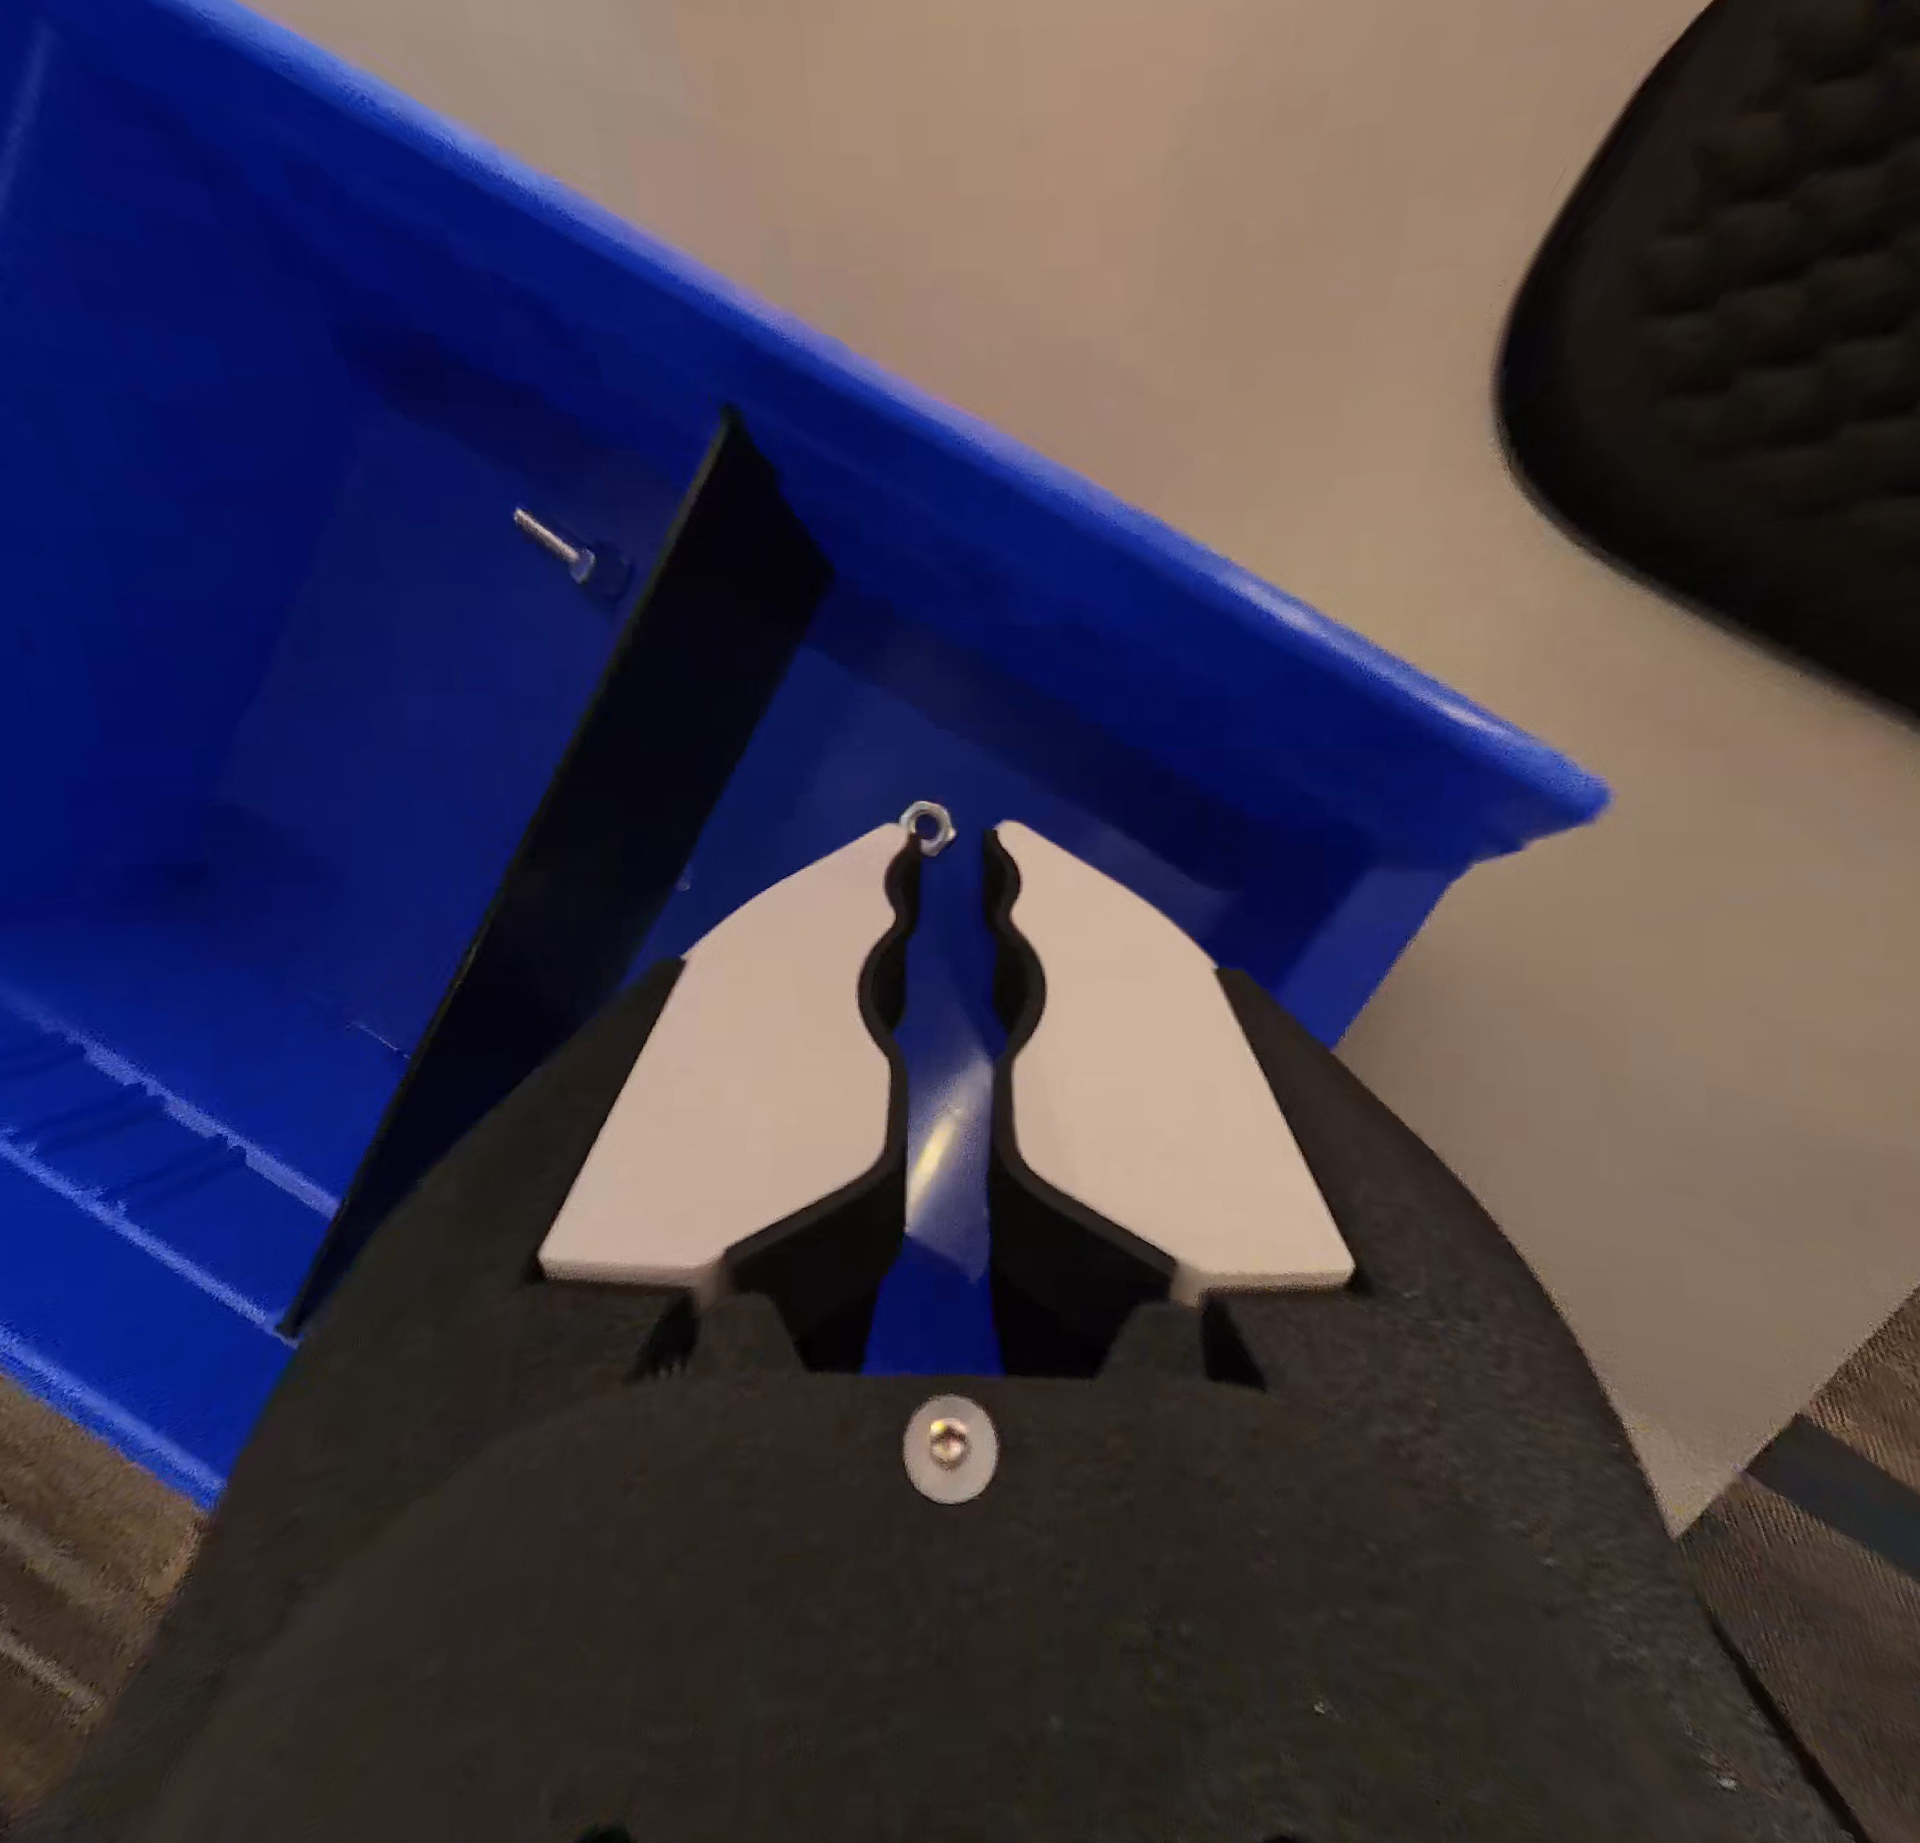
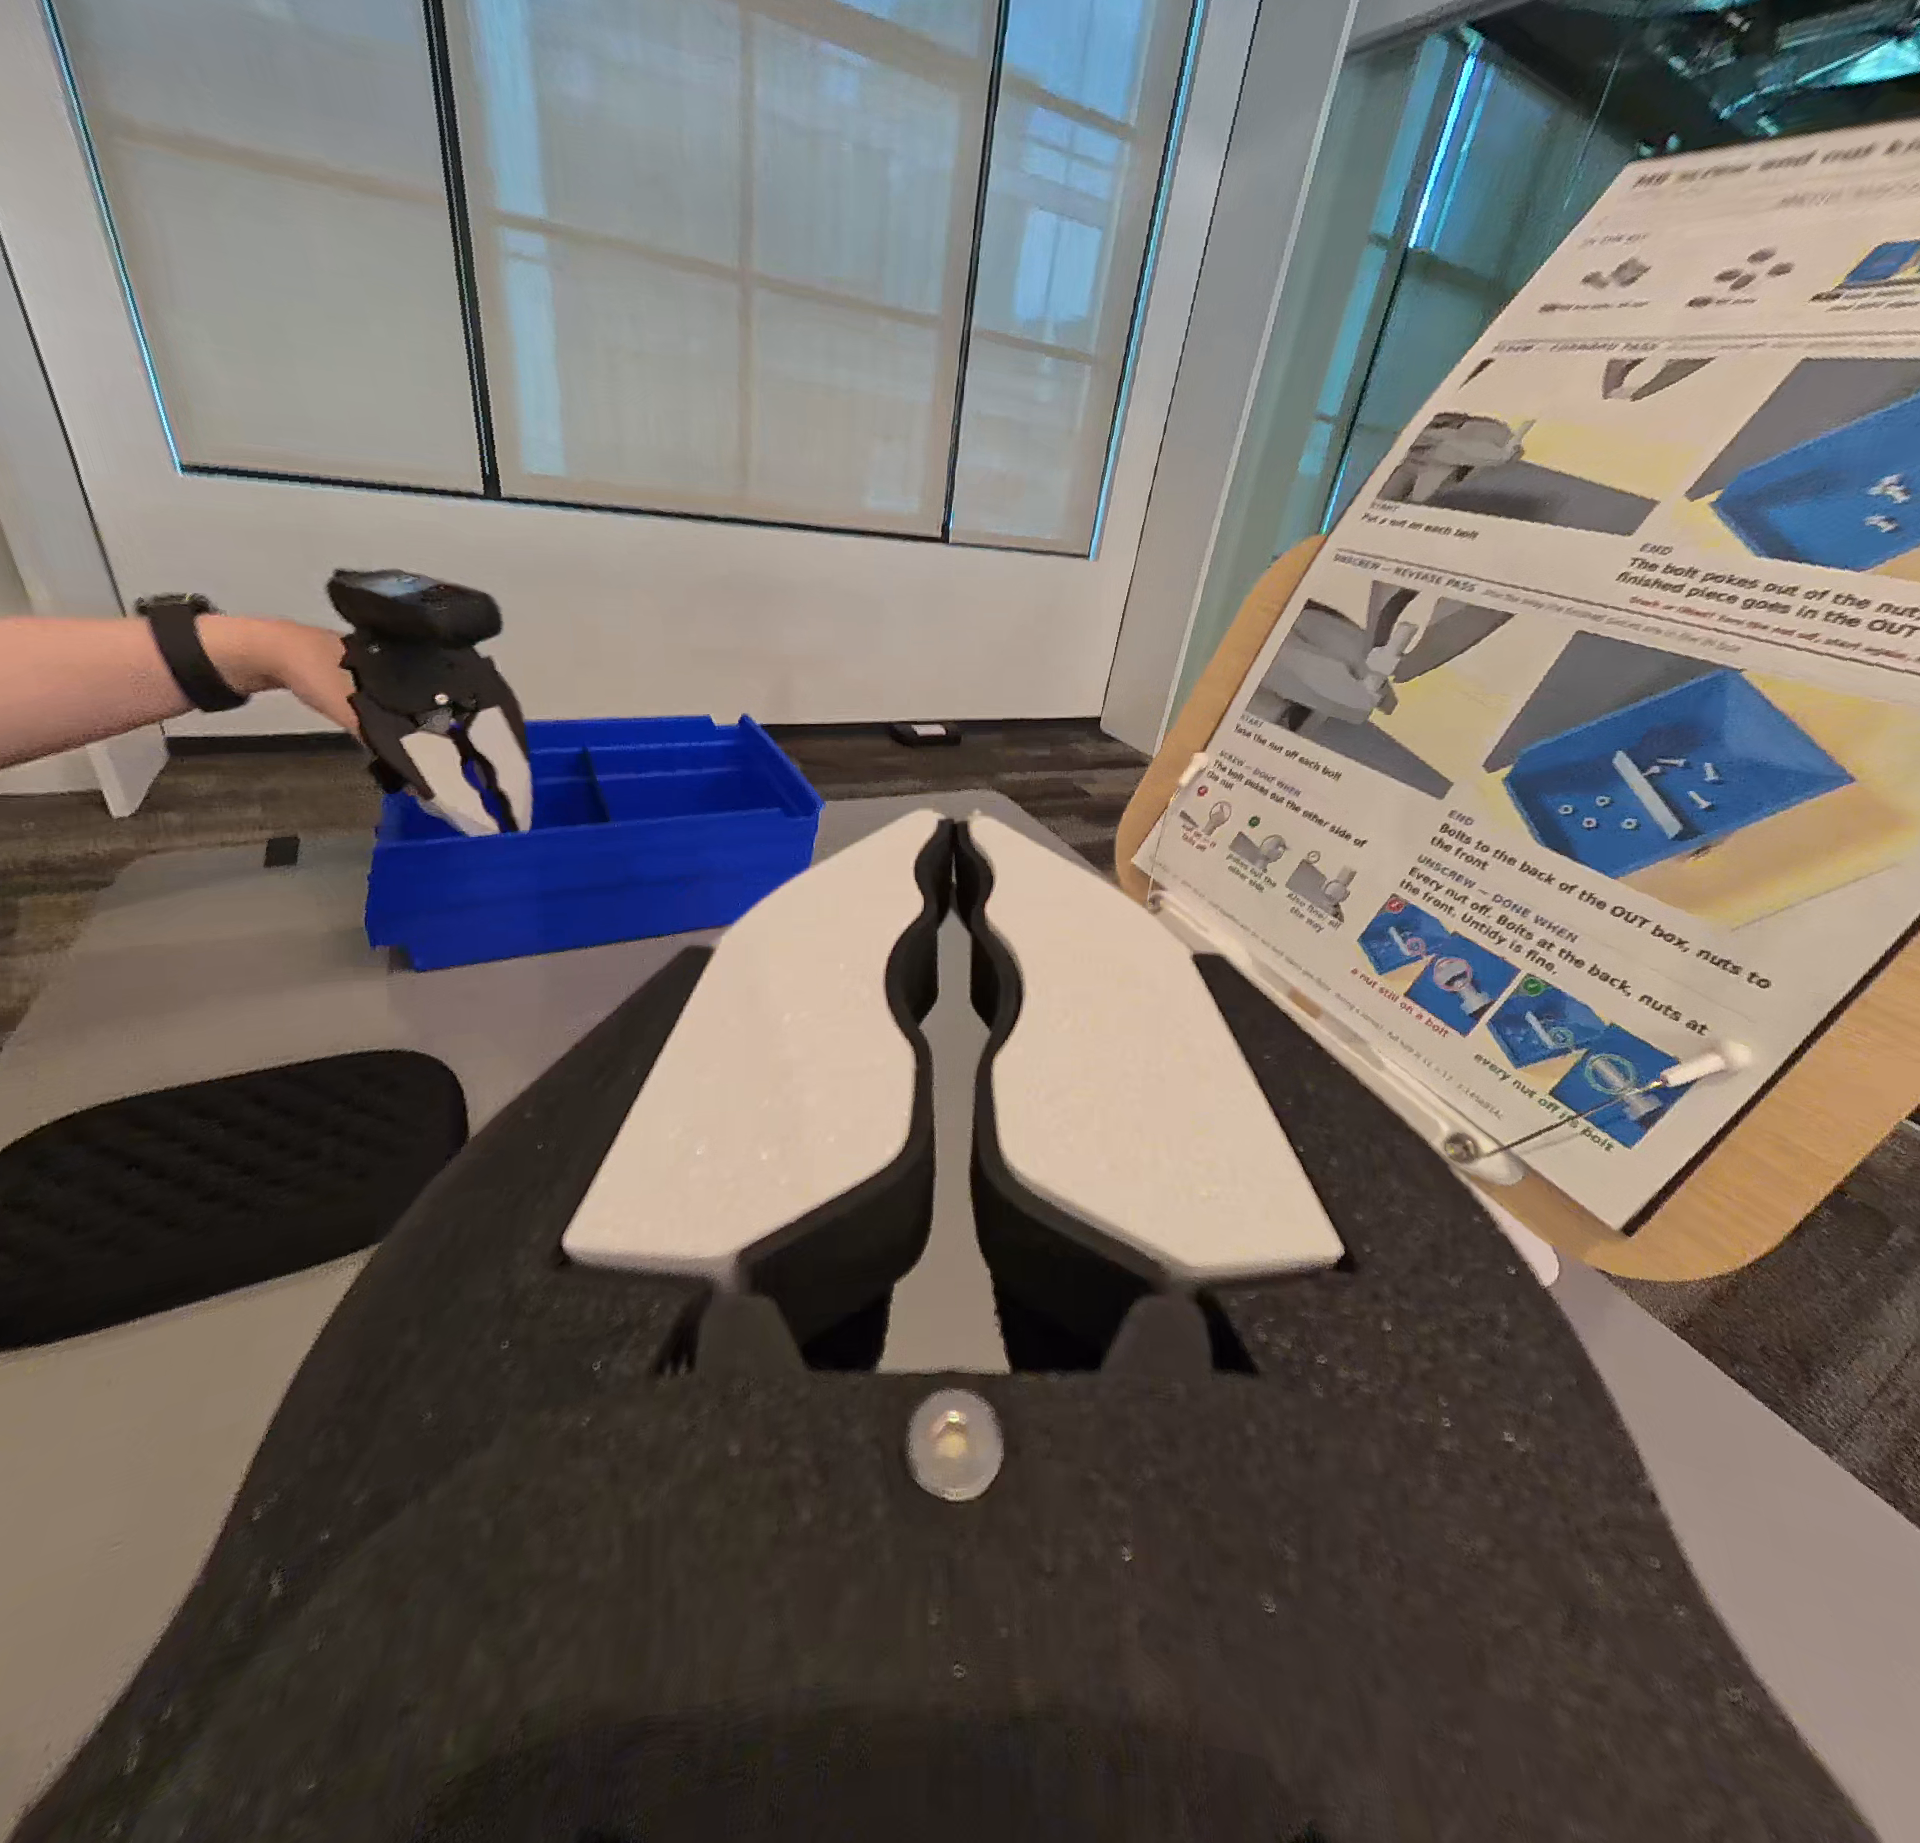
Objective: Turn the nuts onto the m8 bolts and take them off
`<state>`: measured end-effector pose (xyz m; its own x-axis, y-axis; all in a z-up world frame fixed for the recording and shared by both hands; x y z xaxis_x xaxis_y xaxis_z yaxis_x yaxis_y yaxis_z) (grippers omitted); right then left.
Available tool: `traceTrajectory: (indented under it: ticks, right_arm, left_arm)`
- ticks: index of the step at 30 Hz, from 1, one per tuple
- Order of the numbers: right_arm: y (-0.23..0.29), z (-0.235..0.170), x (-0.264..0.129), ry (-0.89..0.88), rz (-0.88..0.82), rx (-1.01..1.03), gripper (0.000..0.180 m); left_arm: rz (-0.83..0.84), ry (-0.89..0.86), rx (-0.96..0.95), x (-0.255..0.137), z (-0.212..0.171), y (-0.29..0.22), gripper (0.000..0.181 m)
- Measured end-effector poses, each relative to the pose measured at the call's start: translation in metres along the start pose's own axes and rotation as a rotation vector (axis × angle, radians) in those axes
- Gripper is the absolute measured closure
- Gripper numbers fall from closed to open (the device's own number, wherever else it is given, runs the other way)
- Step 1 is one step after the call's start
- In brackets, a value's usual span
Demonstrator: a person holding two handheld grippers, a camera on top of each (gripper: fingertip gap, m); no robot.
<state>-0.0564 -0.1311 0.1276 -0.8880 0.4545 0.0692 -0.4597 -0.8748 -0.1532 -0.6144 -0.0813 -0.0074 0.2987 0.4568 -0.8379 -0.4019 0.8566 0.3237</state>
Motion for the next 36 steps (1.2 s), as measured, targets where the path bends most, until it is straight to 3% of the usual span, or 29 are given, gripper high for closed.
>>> traceTrajectory:
  ticks: [6, 14, 20, 36]
  right_arm:
    - [0.005, -0.003, 0.004, 0.055, -0.007, -0.009, 0.180]
    - [0.000, -0.007, 0.002, 0.092, -0.003, 0.000, 0.180]
    - [-0.002, -0.011, 0.002, 0.132, -0.001, -0.009, 0.180]
    - [-0.002, -0.011, 0.001, 0.157, 0.014, -0.017, 0.180]
  left_arm:
    - [-0.019, 0.170, 0.020, 0.030, -0.007, 0.011, 0.156]
    - [0.005, 0.290, -0.187, 0.040, 0.004, 0.010, 0.158]
    - [-0.030, 0.378, -0.084, 0.051, 0.005, 0.003, 0.157]
    - [-0.035, 0.395, -0.093, 0.066, -0.001, 0.005, 0.159]
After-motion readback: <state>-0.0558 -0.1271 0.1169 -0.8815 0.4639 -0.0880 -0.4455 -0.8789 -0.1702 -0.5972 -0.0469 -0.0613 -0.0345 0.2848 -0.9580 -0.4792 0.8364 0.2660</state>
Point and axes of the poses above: each gripper's, where its closed fingertips meet, x out along the fingers, z out of its top, y = z × x across the jaws, the point moved 9 cm from there along -x, back along the fingers, and after that the axes turned 12 degrees about z, right-handed, at the moved point
